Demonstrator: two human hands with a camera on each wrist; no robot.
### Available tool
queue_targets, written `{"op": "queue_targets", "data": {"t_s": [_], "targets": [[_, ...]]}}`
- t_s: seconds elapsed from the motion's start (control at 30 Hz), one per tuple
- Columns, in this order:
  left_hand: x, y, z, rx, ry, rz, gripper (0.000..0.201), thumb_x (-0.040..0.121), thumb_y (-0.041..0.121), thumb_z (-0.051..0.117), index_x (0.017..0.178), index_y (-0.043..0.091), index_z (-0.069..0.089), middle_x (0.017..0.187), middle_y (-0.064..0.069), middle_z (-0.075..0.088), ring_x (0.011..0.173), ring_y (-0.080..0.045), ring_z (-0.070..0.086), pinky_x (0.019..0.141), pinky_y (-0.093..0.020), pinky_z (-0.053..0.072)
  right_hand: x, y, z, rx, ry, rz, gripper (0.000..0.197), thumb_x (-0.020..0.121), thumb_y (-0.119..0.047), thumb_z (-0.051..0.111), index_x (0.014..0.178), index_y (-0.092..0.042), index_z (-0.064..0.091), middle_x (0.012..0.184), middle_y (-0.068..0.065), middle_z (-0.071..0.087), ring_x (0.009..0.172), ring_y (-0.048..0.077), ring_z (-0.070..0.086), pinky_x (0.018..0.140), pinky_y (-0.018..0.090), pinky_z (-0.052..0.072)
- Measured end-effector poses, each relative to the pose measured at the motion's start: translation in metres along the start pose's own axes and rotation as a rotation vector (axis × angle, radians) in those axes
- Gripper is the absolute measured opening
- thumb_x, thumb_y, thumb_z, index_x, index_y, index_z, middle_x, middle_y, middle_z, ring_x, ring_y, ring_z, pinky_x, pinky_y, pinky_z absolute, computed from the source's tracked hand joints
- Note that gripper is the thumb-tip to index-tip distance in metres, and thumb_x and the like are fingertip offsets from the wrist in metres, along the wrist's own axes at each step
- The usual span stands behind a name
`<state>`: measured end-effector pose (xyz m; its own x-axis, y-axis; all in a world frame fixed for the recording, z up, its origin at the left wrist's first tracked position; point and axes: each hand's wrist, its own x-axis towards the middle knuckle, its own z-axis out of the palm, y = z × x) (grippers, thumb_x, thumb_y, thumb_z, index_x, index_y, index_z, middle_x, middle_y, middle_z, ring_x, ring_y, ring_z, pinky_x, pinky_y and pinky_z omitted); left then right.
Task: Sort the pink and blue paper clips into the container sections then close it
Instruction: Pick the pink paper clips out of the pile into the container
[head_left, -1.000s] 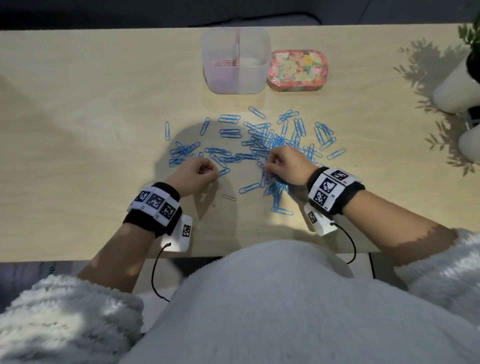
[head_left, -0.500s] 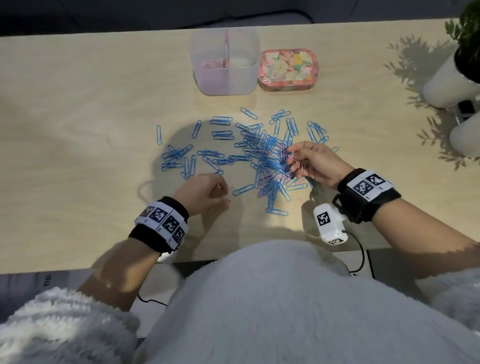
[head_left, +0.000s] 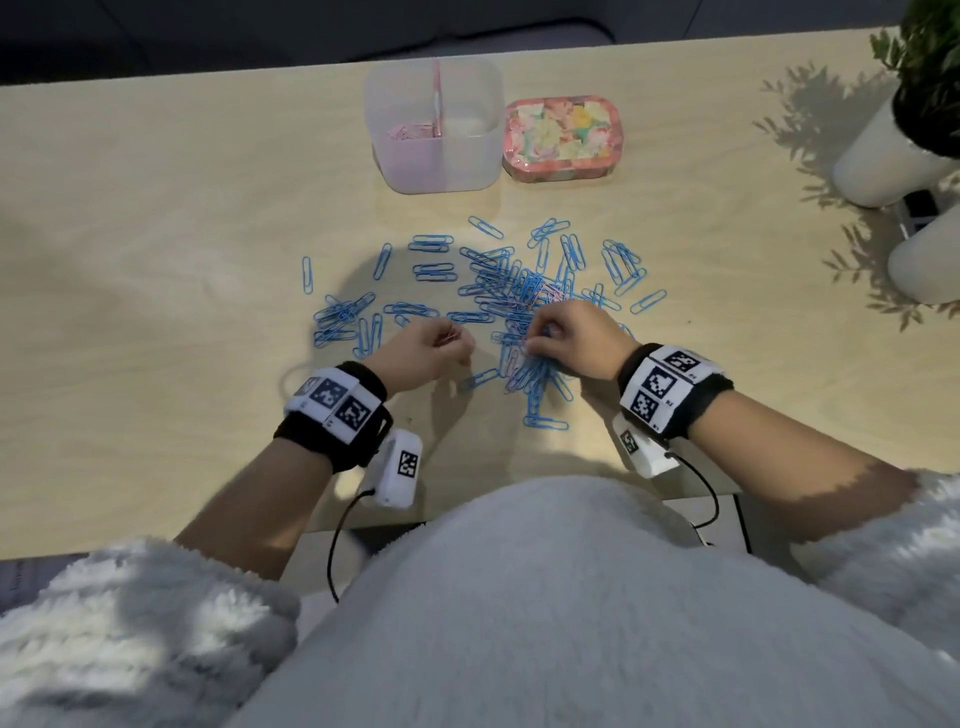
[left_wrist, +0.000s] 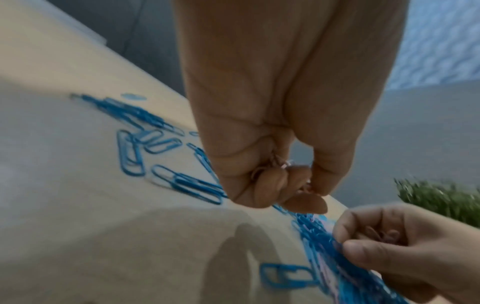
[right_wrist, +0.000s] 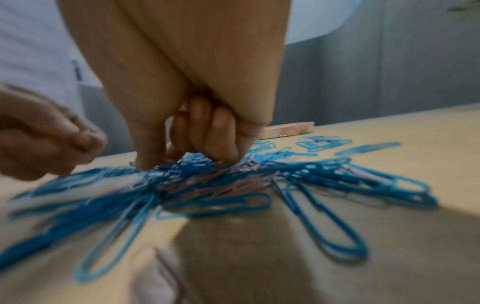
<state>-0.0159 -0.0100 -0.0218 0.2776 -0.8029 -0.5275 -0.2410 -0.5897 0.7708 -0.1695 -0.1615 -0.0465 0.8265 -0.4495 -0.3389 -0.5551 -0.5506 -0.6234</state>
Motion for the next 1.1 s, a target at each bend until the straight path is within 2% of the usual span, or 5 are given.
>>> {"op": "queue_targets", "data": {"t_s": [0.27,0.5,0.7,0.87,1.1], "targets": [[0.025,0.018,0.024,0.24,0.025,0.012,0.017,0.093,0.026,0.049,0.086,0.011,0.053,0.07,0.002,0.048,0.066,-0.015,0.045,0.058,-0.026,0.034,-0.01,0.03,-0.017,0.476,0.138,0.206,0.024,0.085,-0.008,0.062,0.066,-0.019,0.051,0.056,0.011,0.052,0.044,0.019,0.046,0.049,0.027,0.041],[0.028,0.0,0.025,0.432,0.13,0.03,0.01,0.086,0.021,0.059,0.081,0.016,0.051,0.083,-0.002,0.057,0.084,-0.025,0.056,0.073,-0.033,0.041,-0.017,0.026,-0.026,0.591,0.256,0.191,0.021,0.077,-0.009,0.073,0.061,-0.014,0.059,0.03,-0.011,0.037,0.029,0.001,0.032,0.037,0.011,0.031],[0.023,0.001,0.02,0.468,0.184,0.09,0.008,0.088,0.022,0.055,0.088,0.014,0.057,0.065,0.009,0.043,0.072,-0.018,0.046,0.064,-0.027,0.031,-0.011,0.023,-0.022,0.468,0.366,0.177,0.028,0.086,-0.01,0.061,0.066,-0.023,0.048,0.061,-0.005,0.051,0.045,-0.005,0.047,0.053,0.014,0.04],[0.022,0.005,0.034,0.647,0.185,0.154,0.013,0.088,0.025,0.055,0.095,0.014,0.059,0.093,-0.001,0.058,0.088,-0.022,0.056,0.068,-0.028,0.037,-0.012,0.005,-0.012,0.7,0.213,0.228,0.027,0.09,0.002,0.041,0.078,-0.02,0.047,0.065,0.004,0.053,0.04,0.005,0.049,0.041,0.02,0.035],[0.02,0.006,0.032,0.499,0.076,0.103,0.011,0.091,0.017,0.046,0.081,0.012,0.046,0.075,-0.001,0.051,0.068,-0.02,0.048,0.059,-0.029,0.031,-0.016,-0.006,0.002,-0.142,0.051,0.109,0.014,0.08,-0.03,0.067,0.083,-0.017,0.063,0.079,-0.001,0.06,0.08,0.021,0.056,0.066,0.026,0.033]]}}
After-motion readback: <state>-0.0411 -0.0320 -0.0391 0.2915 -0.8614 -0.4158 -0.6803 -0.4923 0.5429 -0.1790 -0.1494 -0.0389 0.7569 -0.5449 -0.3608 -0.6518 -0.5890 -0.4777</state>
